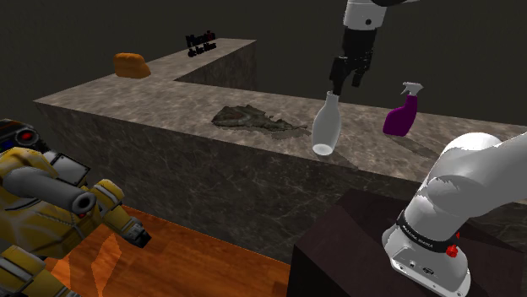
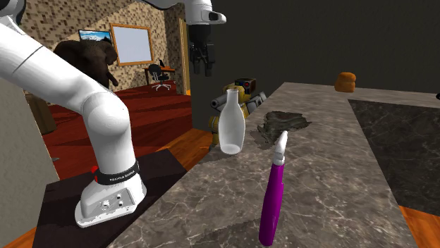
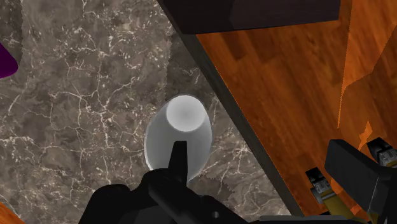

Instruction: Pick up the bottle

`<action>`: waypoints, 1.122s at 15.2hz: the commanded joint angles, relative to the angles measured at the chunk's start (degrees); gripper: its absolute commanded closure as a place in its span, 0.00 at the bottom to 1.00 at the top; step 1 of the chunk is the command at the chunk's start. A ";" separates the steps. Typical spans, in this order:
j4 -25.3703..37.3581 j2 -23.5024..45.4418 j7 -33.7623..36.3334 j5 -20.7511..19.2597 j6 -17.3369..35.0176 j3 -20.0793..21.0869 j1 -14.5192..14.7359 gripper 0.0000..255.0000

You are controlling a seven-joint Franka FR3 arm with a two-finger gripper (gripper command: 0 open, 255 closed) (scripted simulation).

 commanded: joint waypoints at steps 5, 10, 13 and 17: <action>3.57 8.33 -4.21 -1.24 3.27 -3.74 -0.68 0.00; 9.68 19.43 -9.57 -1.47 6.33 -7.99 -1.19 0.00; 8.85 20.53 -10.05 -1.44 8.08 -8.39 -1.30 0.00; 6.07 20.88 -10.03 -1.52 11.21 -8.57 -1.35 0.00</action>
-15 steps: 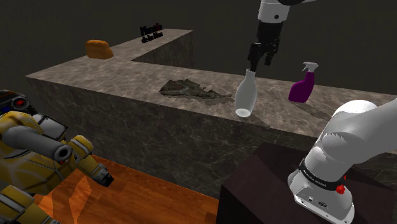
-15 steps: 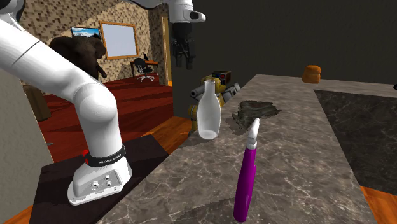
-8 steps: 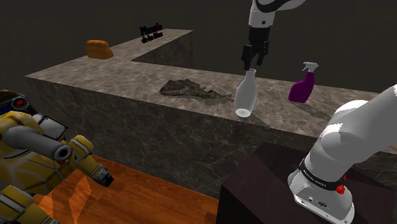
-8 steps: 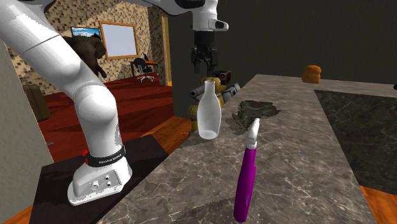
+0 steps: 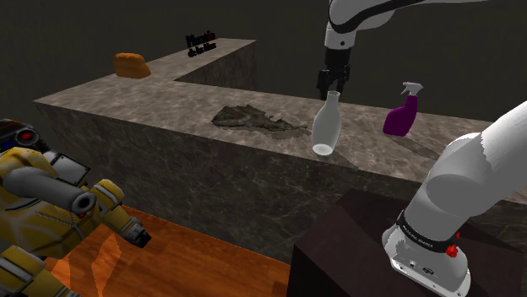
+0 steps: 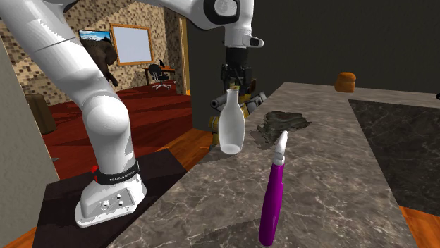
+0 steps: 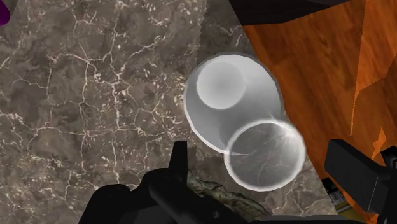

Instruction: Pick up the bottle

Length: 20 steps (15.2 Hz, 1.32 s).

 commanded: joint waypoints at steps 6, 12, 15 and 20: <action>-1.91 0.13 0.06 -0.06 2.07 -0.08 -0.03 1.00; -1.92 0.11 0.03 -0.08 2.05 -0.11 -0.05 1.00; -0.47 -0.02 0.04 -0.01 0.47 0.00 0.00 1.00; 3.06 -0.39 0.01 0.09 -3.42 0.22 0.08 1.00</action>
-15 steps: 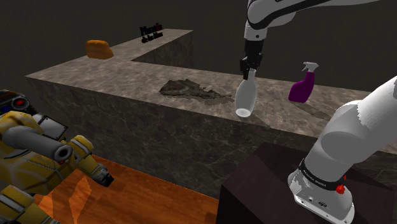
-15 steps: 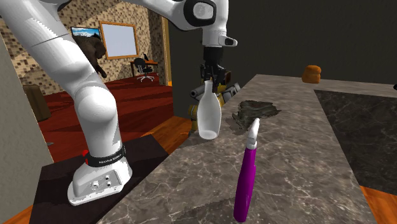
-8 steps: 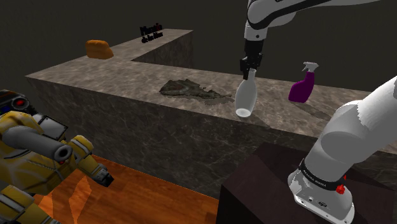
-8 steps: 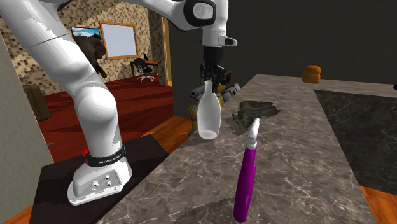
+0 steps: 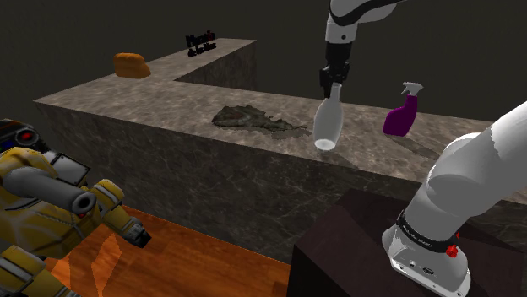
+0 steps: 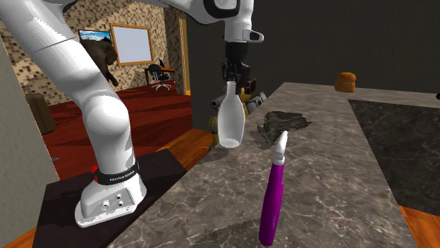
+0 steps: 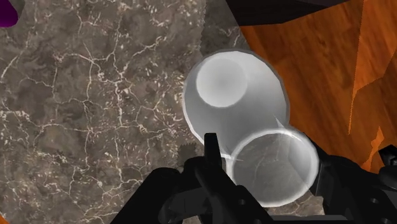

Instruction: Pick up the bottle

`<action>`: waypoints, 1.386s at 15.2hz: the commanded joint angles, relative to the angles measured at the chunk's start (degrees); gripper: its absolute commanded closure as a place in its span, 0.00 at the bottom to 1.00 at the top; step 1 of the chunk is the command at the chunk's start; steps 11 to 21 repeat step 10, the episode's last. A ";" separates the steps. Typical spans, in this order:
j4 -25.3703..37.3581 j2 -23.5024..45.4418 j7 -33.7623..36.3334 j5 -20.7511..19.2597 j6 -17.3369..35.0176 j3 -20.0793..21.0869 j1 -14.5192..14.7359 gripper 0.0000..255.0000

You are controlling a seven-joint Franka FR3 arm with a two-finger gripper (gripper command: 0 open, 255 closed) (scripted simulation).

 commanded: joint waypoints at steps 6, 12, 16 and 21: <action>5.48 -0.13 -0.15 0.15 -5.60 0.24 0.09 1.00; 7.23 -0.03 -0.18 0.22 -7.25 0.31 0.13 1.00; 7.23 -0.03 -0.18 0.22 -7.25 0.31 0.13 1.00; 7.23 -0.03 -0.18 0.22 -7.25 0.31 0.13 1.00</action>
